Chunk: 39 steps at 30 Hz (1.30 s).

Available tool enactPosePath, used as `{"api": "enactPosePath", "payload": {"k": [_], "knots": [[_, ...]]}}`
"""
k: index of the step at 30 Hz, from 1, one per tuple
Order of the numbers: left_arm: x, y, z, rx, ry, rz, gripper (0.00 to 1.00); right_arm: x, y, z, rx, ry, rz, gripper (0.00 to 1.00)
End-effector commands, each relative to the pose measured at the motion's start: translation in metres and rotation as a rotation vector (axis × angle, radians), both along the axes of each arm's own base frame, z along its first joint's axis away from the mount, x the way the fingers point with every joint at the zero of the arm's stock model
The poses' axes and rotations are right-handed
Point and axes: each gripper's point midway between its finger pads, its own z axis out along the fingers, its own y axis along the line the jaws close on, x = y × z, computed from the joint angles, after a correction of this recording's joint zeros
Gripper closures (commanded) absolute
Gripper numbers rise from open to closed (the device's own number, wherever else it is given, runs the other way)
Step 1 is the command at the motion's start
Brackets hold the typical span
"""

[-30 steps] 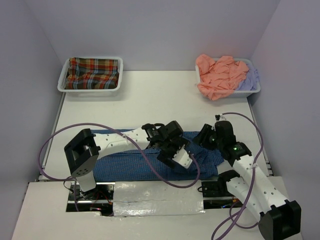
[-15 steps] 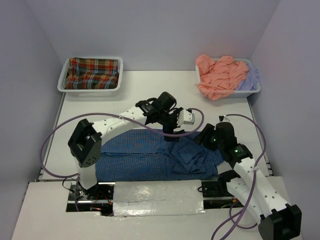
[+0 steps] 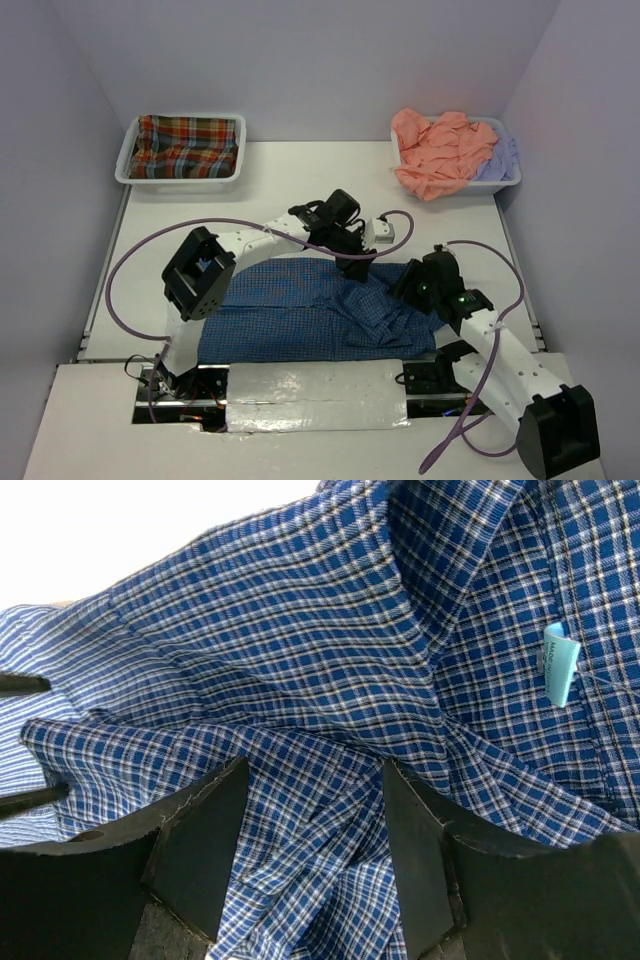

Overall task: Fold and stack the long sleeve shirts
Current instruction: Fold the shirt

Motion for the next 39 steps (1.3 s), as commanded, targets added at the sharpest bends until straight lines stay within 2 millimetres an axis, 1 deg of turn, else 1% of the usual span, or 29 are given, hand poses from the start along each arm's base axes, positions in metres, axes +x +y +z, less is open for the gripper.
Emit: {"api": "enactPosePath", "payload": {"k": [1, 2, 4, 5, 6, 7, 9, 10, 12, 13, 14, 15, 16, 18, 20, 21, 23, 25, 27, 29, 30, 31, 33, 34, 35, 36, 37, 38, 39], "knots": [[-0.006, -0.015, 0.008, -0.062, 0.044, -0.042, 0.48, 0.011, -0.002, 0.000, -0.007, -0.037, -0.019, 0.36], [-0.008, -0.016, 0.005, -0.062, 0.058, -0.051, 0.54, 0.011, -0.001, 0.000, -0.005, -0.040, -0.015, 0.38], [-0.011, -0.017, 0.004, -0.068, 0.067, -0.069, 0.62, 0.011, -0.001, -0.003, -0.009, -0.036, -0.011, 0.42], [-0.012, -0.018, 0.002, -0.067, 0.071, -0.073, 0.78, 0.011, -0.001, -0.003, -0.011, -0.038, -0.009, 0.48], [-0.011, -0.018, 0.002, -0.067, 0.071, -0.073, 0.87, 0.012, -0.002, -0.003, -0.012, -0.039, -0.009, 0.52], [-0.010, -0.019, 0.000, -0.064, 0.075, -0.069, 1.00, 0.012, -0.001, -0.004, -0.013, -0.039, -0.003, 0.63], [-0.008, -0.021, 0.001, -0.070, 0.069, -0.067, 1.00, 0.011, 0.001, -0.004, -0.008, -0.038, 0.006, 0.73], [-0.009, -0.021, 0.001, -0.073, 0.069, -0.067, 1.00, 0.011, 0.001, -0.004, -0.008, -0.038, 0.007, 0.80], [-0.005, -0.022, 0.001, -0.077, 0.051, -0.053, 1.00, 0.012, 0.000, -0.002, -0.011, -0.040, 0.003, 0.89], [-0.004, -0.022, 0.004, -0.084, 0.037, -0.046, 1.00, 0.012, -0.001, 0.000, -0.014, -0.043, -0.001, 0.99], [0.001, -0.024, 0.006, -0.095, 0.014, -0.036, 1.00, 0.014, -0.002, 0.004, -0.015, -0.059, -0.009, 1.00], [0.003, -0.022, 0.004, -0.088, 0.003, -0.019, 1.00, 0.018, -0.006, 0.011, -0.025, -0.081, -0.032, 1.00], [0.004, -0.022, 0.010, -0.097, -0.010, -0.015, 1.00, 0.018, -0.010, 0.014, -0.037, -0.087, -0.047, 1.00], [0.004, -0.022, 0.014, -0.106, -0.018, -0.009, 1.00, 0.024, -0.019, 0.034, -0.058, -0.157, -0.095, 1.00], [0.004, -0.021, 0.024, -0.125, -0.038, 0.000, 1.00, 0.025, -0.026, 0.049, -0.067, -0.208, -0.127, 1.00], [0.004, -0.019, 0.028, -0.136, -0.053, 0.003, 1.00, 0.026, -0.031, 0.054, -0.078, -0.225, -0.152, 1.00], [0.004, -0.018, 0.029, -0.141, -0.063, 0.009, 1.00, 0.026, -0.034, 0.062, -0.075, -0.267, -0.168, 1.00], [0.006, -0.017, 0.025, -0.127, -0.067, 0.016, 1.00, 0.026, -0.036, 0.062, -0.080, -0.276, -0.177, 1.00], [0.008, -0.017, 0.020, -0.115, -0.064, 0.019, 1.00, 0.026, -0.036, 0.057, -0.084, -0.261, -0.176, 1.00], [0.008, -0.016, 0.008, -0.089, -0.051, 0.023, 1.00, 0.028, -0.032, 0.051, -0.084, -0.238, -0.159, 1.00], [0.009, -0.017, 0.006, -0.083, -0.050, 0.024, 1.00, 0.029, -0.031, 0.049, -0.086, -0.232, -0.154, 1.00], [0.010, -0.017, -0.004, -0.065, -0.040, 0.024, 1.00, 0.031, -0.031, 0.048, -0.089, -0.229, -0.153, 1.00], [0.013, -0.016, -0.012, -0.036, -0.042, 0.036, 1.00, 0.032, -0.033, 0.042, -0.108, -0.202, -0.157, 1.00], [0.015, -0.015, -0.020, -0.018, -0.040, 0.043, 0.97, 0.032, -0.033, 0.041, -0.113, -0.196, -0.160, 0.92], [0.017, -0.015, -0.024, -0.008, -0.043, 0.047, 0.89, 0.031, -0.035, 0.038, -0.123, -0.180, -0.165, 0.86], [0.023, -0.016, -0.025, 0.004, -0.064, 0.065, 0.81, 0.031, -0.037, 0.039, -0.131, -0.180, -0.173, 0.80], [0.025, -0.016, -0.030, 0.019, -0.068, 0.070, 0.63, 0.031, -0.038, 0.039, -0.136, -0.182, -0.176, 0.64], [0.028, -0.016, -0.031, 0.027, -0.078, 0.080, 0.55, 0.031, -0.039, 0.040, -0.137, -0.185, -0.179, 0.55], [0.033, -0.016, -0.029, 0.033, -0.096, 0.101, 0.49, 0.032, -0.040, 0.042, -0.142, -0.191, -0.184, 0.48]]}}
